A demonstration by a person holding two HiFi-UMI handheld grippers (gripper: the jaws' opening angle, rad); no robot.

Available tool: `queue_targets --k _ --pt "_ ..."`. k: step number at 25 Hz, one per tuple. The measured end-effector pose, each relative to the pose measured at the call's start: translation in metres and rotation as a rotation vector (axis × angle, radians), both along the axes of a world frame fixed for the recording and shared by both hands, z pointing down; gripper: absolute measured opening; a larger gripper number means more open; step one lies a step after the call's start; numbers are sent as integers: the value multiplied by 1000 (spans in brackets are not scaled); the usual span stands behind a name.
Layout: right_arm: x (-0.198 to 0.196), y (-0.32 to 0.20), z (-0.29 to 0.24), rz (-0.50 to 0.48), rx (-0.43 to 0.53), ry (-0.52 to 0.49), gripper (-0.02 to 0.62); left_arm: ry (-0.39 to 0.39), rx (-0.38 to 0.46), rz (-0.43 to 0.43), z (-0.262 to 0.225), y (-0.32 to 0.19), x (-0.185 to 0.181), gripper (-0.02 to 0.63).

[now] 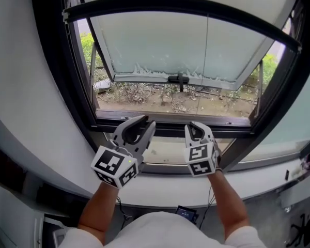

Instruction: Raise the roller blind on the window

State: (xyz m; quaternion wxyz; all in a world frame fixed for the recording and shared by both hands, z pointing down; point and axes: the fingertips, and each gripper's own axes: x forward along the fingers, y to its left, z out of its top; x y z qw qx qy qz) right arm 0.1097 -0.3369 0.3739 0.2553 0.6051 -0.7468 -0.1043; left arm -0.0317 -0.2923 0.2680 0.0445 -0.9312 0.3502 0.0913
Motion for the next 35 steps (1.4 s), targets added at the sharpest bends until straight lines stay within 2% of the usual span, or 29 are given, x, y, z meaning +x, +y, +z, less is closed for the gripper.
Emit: queue_targets --k 10,18,35 --pt "-6 13 -39 -23 87 -23 54 32 -116 45 47 19 -1 97" --pt "-2 16 -59 -24 125 -38 54 13 -179 87 70 26 6 95" --pt "-13 29 -115 -60 267 -43 53 -1 -191 95 75 31 2 95"
